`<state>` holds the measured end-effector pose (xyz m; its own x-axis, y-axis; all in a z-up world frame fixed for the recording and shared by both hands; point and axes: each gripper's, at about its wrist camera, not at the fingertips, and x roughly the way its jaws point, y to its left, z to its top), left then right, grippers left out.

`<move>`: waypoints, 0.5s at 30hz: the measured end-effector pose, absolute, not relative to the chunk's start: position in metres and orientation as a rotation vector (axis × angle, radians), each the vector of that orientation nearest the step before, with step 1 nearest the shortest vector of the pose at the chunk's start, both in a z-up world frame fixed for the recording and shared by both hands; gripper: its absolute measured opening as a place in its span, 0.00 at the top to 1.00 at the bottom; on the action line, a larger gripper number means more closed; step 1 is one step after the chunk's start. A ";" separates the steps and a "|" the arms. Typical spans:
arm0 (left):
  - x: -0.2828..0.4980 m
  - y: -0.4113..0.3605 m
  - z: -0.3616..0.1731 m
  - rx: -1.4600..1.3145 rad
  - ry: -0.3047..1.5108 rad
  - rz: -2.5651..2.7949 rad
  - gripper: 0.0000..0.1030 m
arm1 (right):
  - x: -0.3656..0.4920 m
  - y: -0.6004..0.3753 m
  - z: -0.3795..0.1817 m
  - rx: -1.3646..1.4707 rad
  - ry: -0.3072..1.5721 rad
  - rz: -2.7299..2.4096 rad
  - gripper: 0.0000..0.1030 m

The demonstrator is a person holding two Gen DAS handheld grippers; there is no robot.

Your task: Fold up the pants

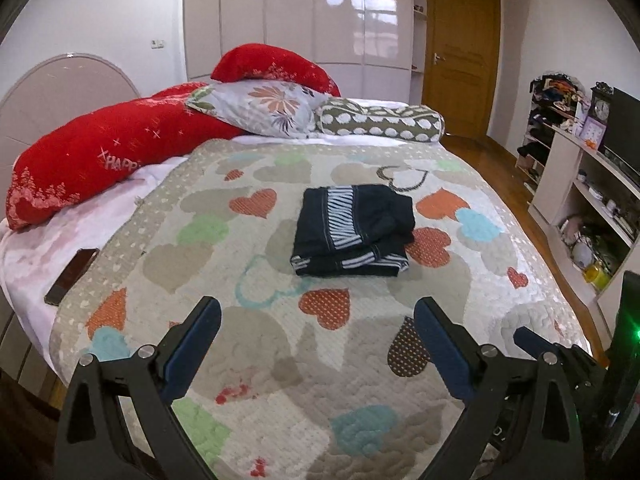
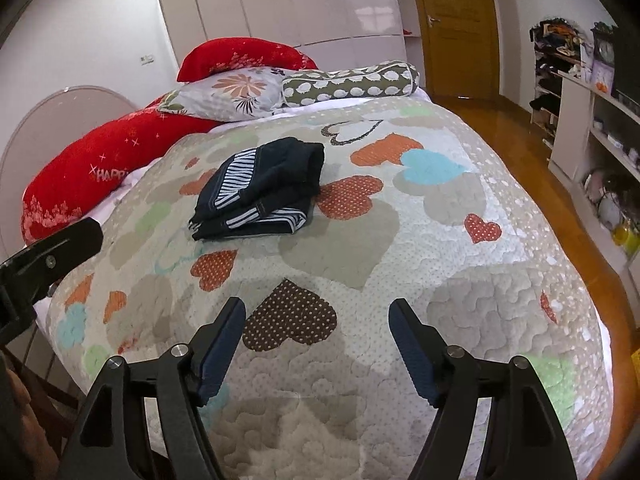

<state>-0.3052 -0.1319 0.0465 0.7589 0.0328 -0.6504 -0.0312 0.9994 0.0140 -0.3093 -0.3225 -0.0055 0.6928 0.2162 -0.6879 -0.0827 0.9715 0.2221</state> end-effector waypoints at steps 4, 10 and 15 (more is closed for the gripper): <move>-0.305 -0.130 0.043 -0.021 0.730 0.018 0.06 | -0.306 -0.322 -0.009 0.182 0.808 0.164 0.24; -0.304 -0.127 0.038 -0.042 0.751 0.008 0.06 | -0.304 -0.318 -0.016 0.175 0.838 0.163 0.24; -0.304 -0.127 0.036 -0.047 0.757 -0.001 0.06 | -0.305 -0.311 -0.019 0.152 0.849 0.174 0.24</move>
<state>-0.3042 -0.1273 0.0358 0.7267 -0.0183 -0.6867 -0.0158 0.9989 -0.0434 -0.3050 -0.3107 -0.0187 0.6481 0.2131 -0.7311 -0.0922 0.9749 0.2024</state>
